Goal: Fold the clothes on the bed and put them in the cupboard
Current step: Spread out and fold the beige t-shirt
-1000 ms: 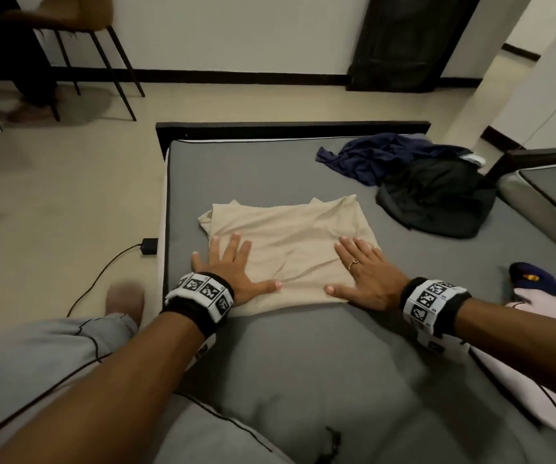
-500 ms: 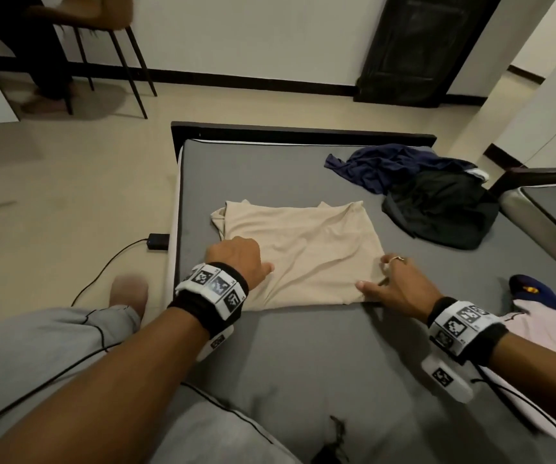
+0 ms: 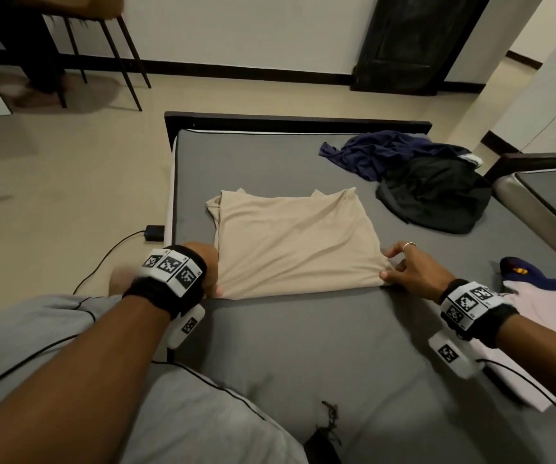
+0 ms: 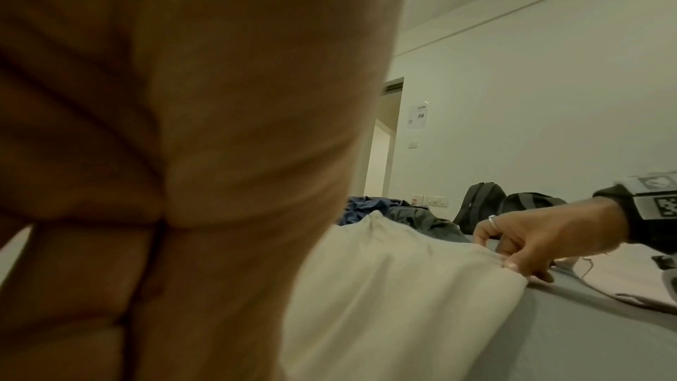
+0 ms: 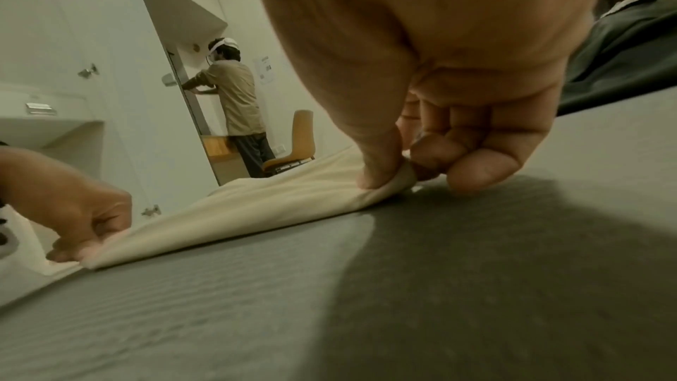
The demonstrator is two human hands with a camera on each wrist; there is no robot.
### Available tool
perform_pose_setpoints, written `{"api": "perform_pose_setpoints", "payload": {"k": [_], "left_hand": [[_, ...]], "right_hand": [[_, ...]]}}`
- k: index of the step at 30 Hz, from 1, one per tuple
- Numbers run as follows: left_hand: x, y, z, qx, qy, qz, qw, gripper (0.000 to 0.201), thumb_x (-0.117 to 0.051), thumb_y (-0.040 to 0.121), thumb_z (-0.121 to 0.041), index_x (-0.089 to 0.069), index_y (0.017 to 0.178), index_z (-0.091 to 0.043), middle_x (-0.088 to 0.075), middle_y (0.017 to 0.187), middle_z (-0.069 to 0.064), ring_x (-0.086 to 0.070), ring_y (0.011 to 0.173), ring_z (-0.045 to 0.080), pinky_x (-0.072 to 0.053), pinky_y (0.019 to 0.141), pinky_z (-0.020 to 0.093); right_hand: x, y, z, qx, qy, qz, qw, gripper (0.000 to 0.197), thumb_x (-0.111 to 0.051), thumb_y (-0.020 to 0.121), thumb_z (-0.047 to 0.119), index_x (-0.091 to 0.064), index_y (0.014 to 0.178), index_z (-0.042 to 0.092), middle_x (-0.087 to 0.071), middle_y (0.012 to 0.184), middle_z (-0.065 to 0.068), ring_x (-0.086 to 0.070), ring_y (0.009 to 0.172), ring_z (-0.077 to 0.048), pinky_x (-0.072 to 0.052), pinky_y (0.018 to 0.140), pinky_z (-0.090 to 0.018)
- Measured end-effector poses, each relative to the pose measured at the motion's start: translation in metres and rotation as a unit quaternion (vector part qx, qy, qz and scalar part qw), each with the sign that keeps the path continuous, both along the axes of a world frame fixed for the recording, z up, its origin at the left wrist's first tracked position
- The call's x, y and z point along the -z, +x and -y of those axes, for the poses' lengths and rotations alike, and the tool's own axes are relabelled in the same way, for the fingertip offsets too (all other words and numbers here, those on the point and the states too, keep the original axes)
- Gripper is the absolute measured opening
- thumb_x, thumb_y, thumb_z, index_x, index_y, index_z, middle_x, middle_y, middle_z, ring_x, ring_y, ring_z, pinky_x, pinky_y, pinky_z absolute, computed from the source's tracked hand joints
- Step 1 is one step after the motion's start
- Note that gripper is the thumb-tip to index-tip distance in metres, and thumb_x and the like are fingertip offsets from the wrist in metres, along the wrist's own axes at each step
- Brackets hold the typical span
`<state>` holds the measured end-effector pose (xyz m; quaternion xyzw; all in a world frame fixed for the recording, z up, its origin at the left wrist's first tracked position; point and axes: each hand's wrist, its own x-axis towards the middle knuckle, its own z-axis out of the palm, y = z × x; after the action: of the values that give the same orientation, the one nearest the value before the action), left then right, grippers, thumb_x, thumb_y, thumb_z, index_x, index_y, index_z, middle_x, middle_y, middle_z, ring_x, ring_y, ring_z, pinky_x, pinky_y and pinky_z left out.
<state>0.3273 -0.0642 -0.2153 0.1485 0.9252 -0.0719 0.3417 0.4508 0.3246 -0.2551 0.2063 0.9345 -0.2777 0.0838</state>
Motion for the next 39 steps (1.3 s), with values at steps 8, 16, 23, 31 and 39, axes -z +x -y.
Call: {"api": "perform_pose_setpoints", "payload": {"k": [8,16,23,31,39], "left_hand": [[0.001,0.0,-0.001,0.024,-0.001,-0.053,0.998,0.064,-0.077,0.071,-0.064,-0.061,0.107,-0.014,-0.064,0.093,0.0,-0.064,0.094,0.024,-0.053,0.087,0.035],[-0.012,-0.018,-0.085,0.099,0.224,-0.265,0.933,0.036,-0.057,0.094,-0.049,-0.06,0.107,-0.016,-0.062,0.116,0.006,-0.058,0.108,0.031,-0.048,0.087,0.042],[0.006,-0.109,-0.073,-0.013,0.121,-0.317,0.94,0.028,-0.059,0.093,-0.026,-0.063,0.117,-0.013,-0.063,0.121,0.012,-0.06,0.111,0.037,-0.052,0.09,0.045],[0.044,-0.135,-0.031,-0.137,0.235,-0.258,0.927,0.031,-0.061,0.091,-0.045,-0.067,0.091,-0.014,-0.069,0.098,0.012,-0.063,0.088,0.035,-0.049,0.074,0.034],[0.046,-0.142,-0.034,-0.187,0.267,-0.292,0.899,0.023,-0.059,0.097,-0.027,-0.069,0.099,-0.007,-0.068,0.106,0.021,-0.064,0.098,0.041,-0.048,0.076,0.039]], "right_hand": [[-0.017,0.004,0.011,-0.058,0.019,0.016,0.998,0.056,-0.081,0.082,0.019,-0.05,0.128,0.021,-0.059,0.101,0.001,-0.061,0.084,-0.014,-0.051,0.076,-0.028],[-0.03,-0.059,0.074,-0.231,0.161,-0.063,0.957,0.052,-0.066,0.091,0.035,-0.056,0.137,0.014,-0.048,0.142,-0.006,-0.05,0.128,-0.026,-0.04,0.109,-0.037],[-0.035,-0.165,0.049,-0.165,0.211,-0.034,0.963,0.053,-0.056,0.097,0.013,-0.041,0.148,0.009,-0.04,0.149,-0.017,-0.044,0.135,-0.037,-0.038,0.111,-0.043],[-0.017,-0.192,0.009,0.092,0.046,-0.006,0.995,0.036,-0.074,0.088,0.041,-0.057,0.098,0.012,-0.064,0.102,-0.009,-0.062,0.085,-0.024,-0.048,0.075,-0.031],[-0.002,-0.179,-0.013,0.089,0.05,-0.054,0.993,0.052,-0.066,0.091,0.049,-0.053,0.127,0.012,-0.059,0.128,-0.012,-0.058,0.115,-0.031,-0.046,0.093,-0.037]]}}
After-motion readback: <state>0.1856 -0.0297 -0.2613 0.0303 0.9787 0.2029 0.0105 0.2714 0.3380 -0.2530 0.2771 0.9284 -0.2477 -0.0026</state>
